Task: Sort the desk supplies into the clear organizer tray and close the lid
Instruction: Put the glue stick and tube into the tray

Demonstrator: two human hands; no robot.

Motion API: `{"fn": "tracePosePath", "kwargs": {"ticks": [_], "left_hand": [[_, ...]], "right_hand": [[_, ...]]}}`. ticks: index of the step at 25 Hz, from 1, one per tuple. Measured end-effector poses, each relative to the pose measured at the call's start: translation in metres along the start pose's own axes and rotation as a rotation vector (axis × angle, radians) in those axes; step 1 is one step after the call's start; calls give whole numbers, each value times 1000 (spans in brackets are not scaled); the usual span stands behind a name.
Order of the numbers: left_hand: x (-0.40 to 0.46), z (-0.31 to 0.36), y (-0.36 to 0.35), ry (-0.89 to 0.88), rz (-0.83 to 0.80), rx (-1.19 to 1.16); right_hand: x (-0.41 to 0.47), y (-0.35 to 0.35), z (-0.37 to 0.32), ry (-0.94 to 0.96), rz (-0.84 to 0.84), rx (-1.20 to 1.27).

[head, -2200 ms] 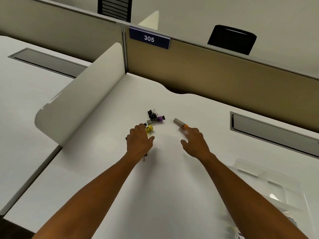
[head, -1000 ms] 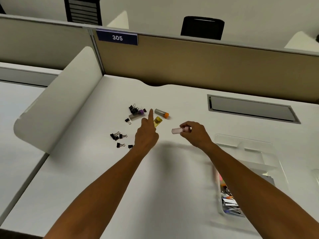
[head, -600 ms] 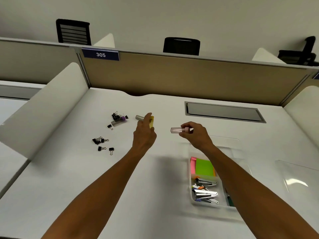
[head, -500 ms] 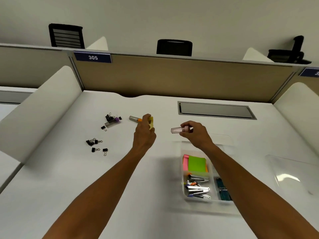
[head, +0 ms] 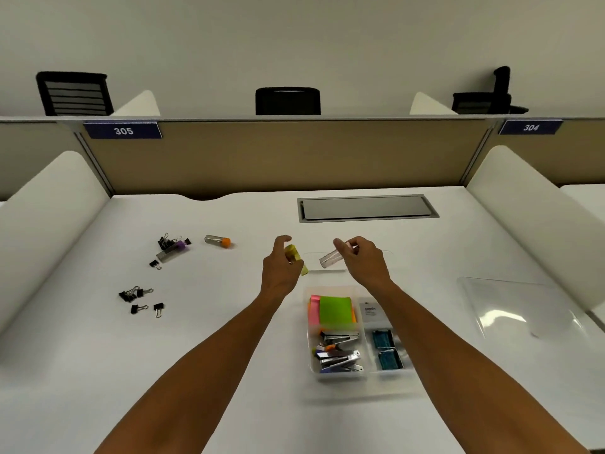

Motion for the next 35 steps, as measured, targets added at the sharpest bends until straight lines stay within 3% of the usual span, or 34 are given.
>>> {"fn": "tracePosePath", "kwargs": {"ticks": [9,14,20,24,27,32,35], "left_hand": [[28,-8,-44,-9,-140,212],[35,-20,-66,-182,-138,622],[46,-31,-93,-301,-269,911],[54,-32,-98,-273,-377,1031],[58,-26,-93,-232,-391,925],[66,-25,-60,-97,-244,439],[66,-30,-42,-74,-180,364]], "right_hand": [[22,8,17,38,-69,-63],[35,-2,31,61,-109,-124],[44,-21,45,102,-160,-124],[49,-30,42,134,-180,-128],[50,-35,42,99,-196,-112],[48,-48,41,127,-318,-236],[45,-61,38,120,-410,-335]]}}
Point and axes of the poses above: each hand's wrist, its own x-axis towards the middle knuckle, its own y-axis out of the back of the hand, z = x × y, the point moved 3 cm from there along x, towards the middle knuckle, and after that the axes turned 3 degrees about x, right-handed, at the moved point
